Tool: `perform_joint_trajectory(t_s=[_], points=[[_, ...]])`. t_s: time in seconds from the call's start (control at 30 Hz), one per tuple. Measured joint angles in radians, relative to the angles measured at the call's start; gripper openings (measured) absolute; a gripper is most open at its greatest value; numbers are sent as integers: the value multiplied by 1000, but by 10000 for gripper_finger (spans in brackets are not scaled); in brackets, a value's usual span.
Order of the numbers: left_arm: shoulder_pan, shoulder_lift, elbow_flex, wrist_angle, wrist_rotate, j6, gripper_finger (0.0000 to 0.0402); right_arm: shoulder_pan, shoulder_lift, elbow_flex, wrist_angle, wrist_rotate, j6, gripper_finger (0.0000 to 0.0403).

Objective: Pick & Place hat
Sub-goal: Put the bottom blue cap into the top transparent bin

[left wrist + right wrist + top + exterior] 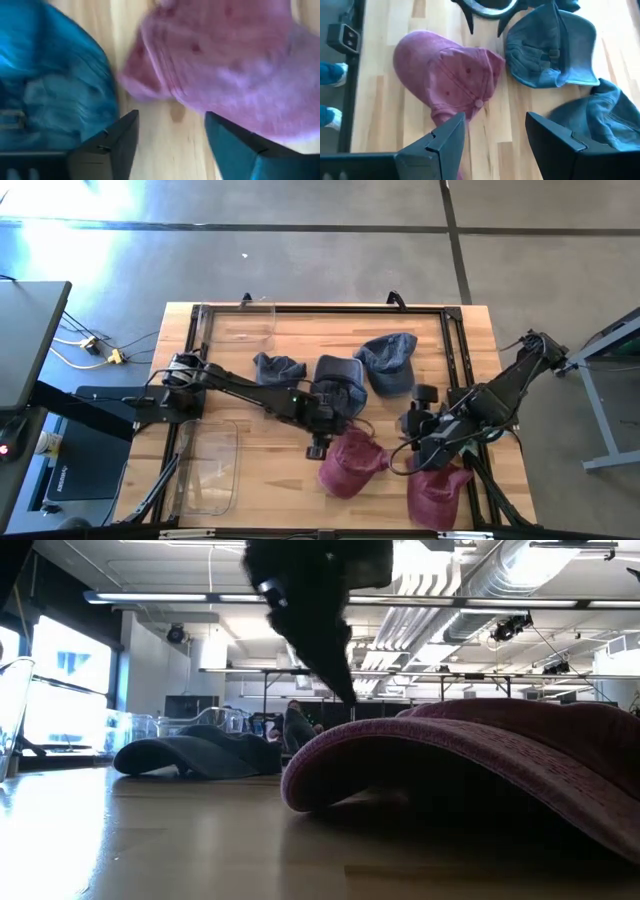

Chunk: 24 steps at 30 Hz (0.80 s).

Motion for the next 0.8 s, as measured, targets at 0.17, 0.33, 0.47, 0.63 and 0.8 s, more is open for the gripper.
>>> perform_joint_trajectory(t_s=[0.17,0.33,0.47,0.63,0.8], points=[[1,2,1,-7,-100,14,279,21,0,0,-25,52,21,204],[-1,62,-2,-18,-233,103,278,31,0,0,-25,72,22,204],[1,95,1,-5,-254,163,265,31,0,0,-42,66,65,204],[0,142,-1,29,-366,178,245,32,0,0,-49,62,109,204],[2,143,0,58,-375,177,209,32,0,0,-49,66,153,204]])
